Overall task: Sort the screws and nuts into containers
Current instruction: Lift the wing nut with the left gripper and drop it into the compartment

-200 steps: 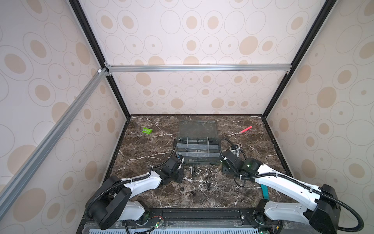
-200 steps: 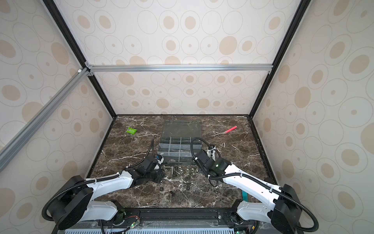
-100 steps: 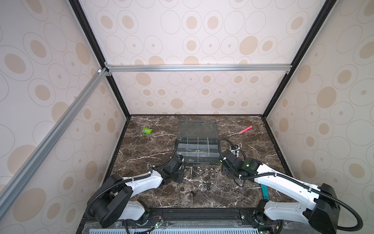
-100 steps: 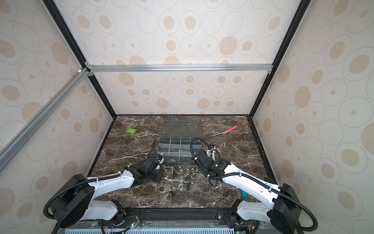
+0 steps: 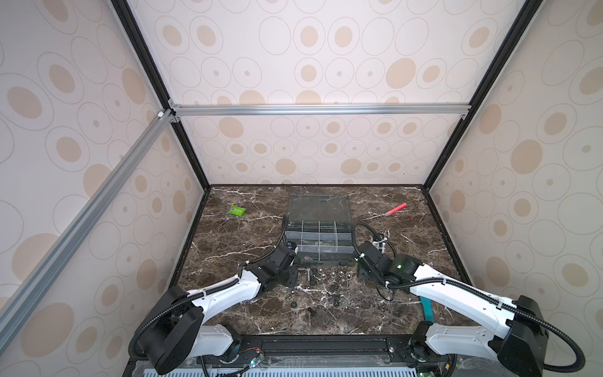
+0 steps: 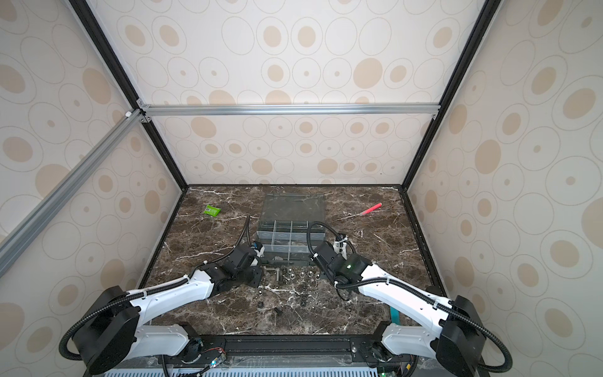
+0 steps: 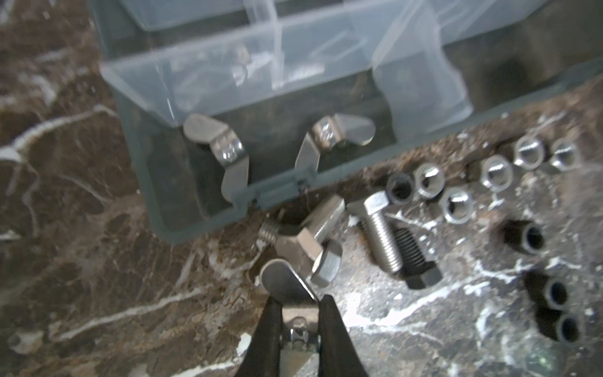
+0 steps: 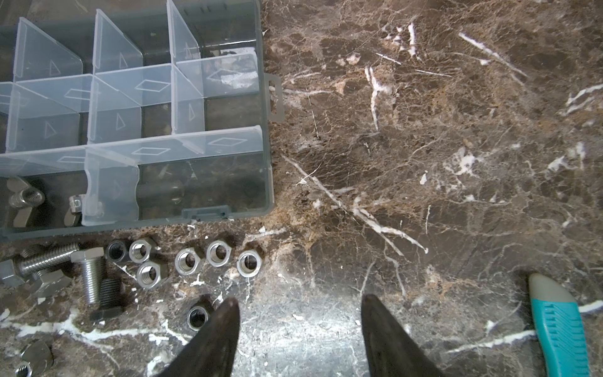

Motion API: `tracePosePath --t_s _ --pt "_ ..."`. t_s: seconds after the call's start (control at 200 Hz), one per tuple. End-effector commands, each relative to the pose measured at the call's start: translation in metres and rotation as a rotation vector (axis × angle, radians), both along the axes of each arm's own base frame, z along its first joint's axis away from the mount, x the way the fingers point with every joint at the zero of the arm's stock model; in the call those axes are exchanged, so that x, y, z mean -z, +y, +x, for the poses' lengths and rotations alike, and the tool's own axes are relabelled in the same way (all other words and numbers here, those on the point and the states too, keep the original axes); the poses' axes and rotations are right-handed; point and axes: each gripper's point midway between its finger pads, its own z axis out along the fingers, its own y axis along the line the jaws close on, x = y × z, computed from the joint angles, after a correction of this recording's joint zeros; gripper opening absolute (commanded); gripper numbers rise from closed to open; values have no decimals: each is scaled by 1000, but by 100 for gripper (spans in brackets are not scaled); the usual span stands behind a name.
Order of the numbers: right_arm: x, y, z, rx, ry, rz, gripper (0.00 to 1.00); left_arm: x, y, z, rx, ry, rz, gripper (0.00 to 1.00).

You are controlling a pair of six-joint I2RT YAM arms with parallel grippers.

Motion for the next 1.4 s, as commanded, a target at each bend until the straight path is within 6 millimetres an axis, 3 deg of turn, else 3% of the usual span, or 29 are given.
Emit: tracePosePath --t_s 0.0,0.255,0.45,0.55,0.8,1.395 --pt "1 -8 -2 29 0 -16 63 -39 -12 27 11 -106 -26 19" --pt "-2 -9 -2 26 -7 -15 63 -53 -37 70 28 -152 -36 20" --pt "-6 -12 -1 30 -21 -22 63 -54 -51 86 42 -154 -57 20" --pt "-6 -13 -1 33 -24 -23 63 -52 -52 88 38 -147 -63 22" --pt "-7 -14 0 30 -31 -33 63 -51 -43 88 1 -142 -70 45" --pt "-11 -13 2 17 -36 -41 64 -59 -20 78 -88 -161 -148 49"
